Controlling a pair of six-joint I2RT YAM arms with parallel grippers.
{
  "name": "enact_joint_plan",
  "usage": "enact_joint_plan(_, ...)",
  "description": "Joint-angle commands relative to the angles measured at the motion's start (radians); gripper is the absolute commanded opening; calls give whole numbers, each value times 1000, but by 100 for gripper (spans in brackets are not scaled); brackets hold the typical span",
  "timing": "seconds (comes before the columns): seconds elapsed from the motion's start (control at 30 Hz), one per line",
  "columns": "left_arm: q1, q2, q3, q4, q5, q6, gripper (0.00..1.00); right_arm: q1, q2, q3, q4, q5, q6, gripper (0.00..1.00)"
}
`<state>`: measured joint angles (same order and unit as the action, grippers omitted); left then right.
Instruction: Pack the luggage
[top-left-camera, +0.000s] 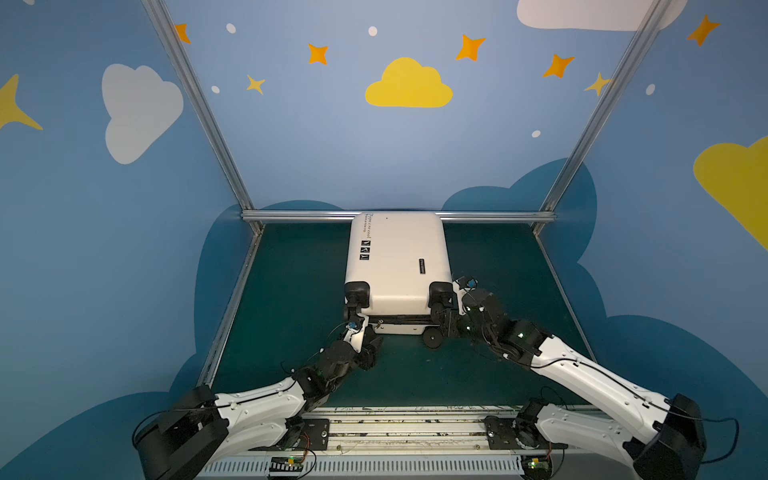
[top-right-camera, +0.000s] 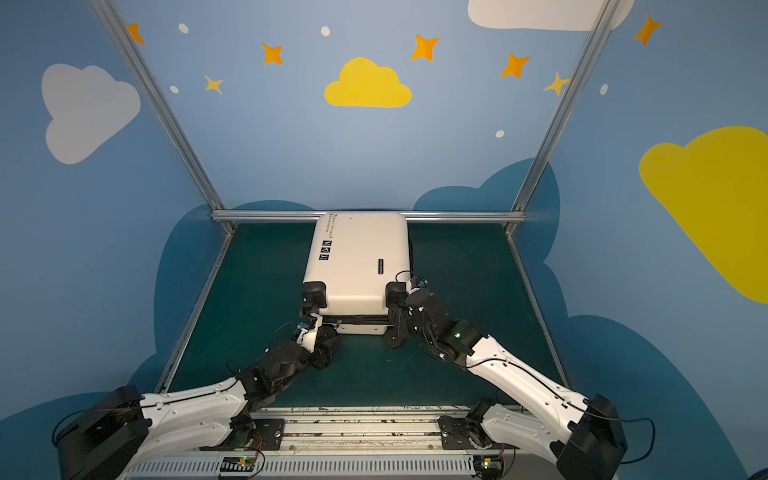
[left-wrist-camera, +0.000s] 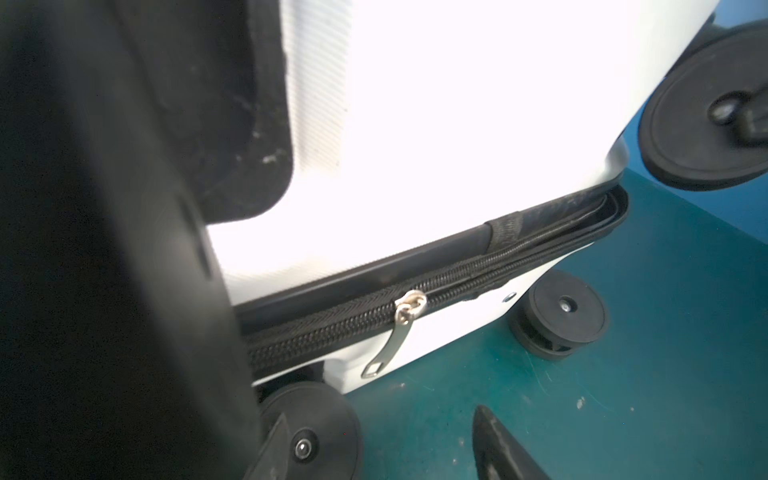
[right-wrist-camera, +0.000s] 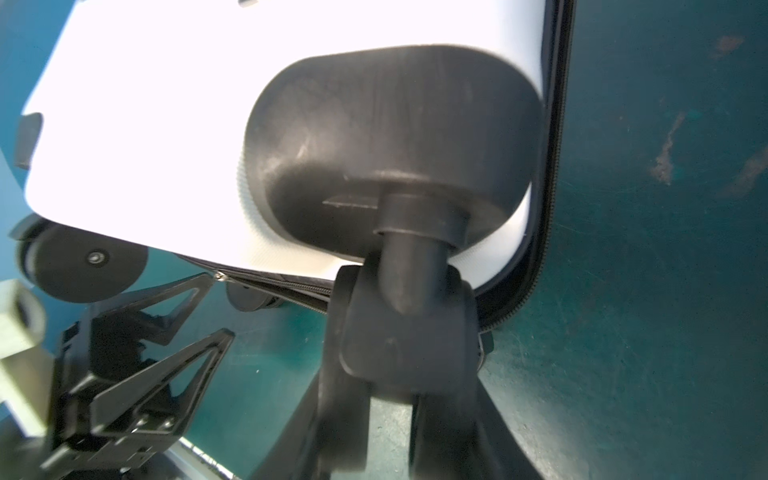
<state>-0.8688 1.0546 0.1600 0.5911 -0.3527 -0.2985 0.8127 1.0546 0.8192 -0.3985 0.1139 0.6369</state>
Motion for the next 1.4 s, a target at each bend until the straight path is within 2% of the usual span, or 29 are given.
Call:
enact_joint_plan(0.0, 7, 22, 25, 49, 30, 17, 68, 33, -44, 77, 86, -86, -109, 0)
enact_joint_plan(0.33, 7, 80, 32, 149, 5, 27, 67, 36, -30, 46, 107, -97, -88, 0)
enact_joint_plan(0.73, 33, 247, 77, 308, -2, 35, 63, 39, -35, 34, 106, -95, -80, 0)
enact_joint_plan(0.83, 43, 271, 78, 346, -5, 33, 59, 40, -34, 34, 104, -95, -82, 0)
enact_joint_plan(0.9, 44, 268, 78, 355, -6, 34, 57, 40, -33, 33, 102, -95, -81, 0)
enact_joint_plan(1.07, 45, 223, 71, 359, -12, 37, 59, 42, -32, 28, 107, -95, -79, 0)
enact_joint_plan(1.37, 61, 128, 63, 326, 81, 32, 60, 44, -24, 24, 115, -97, -77, 0)
